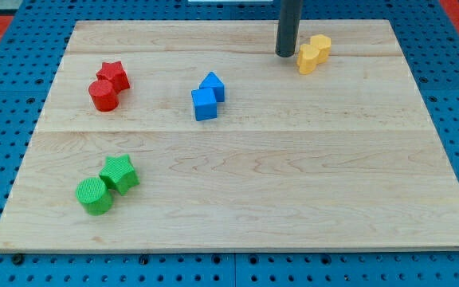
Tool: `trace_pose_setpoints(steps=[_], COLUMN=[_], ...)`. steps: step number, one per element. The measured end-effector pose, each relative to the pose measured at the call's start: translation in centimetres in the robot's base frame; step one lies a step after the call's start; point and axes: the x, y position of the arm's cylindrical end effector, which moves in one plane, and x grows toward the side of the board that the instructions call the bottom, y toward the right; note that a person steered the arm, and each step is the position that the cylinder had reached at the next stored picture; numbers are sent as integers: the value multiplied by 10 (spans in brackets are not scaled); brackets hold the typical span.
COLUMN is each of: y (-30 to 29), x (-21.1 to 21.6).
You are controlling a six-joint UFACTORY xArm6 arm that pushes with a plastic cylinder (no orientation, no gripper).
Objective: Move the yellow heart parallel to the yellow hexagon
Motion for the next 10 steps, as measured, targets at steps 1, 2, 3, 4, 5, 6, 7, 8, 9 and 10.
trace_pose_setpoints(steps=[1,2,3,4,5,6,7,8,9,10], y=[36,50,51,108,110,185,180,138,183,173], x=[11,20,52,80,118,121,64,51,84,108])
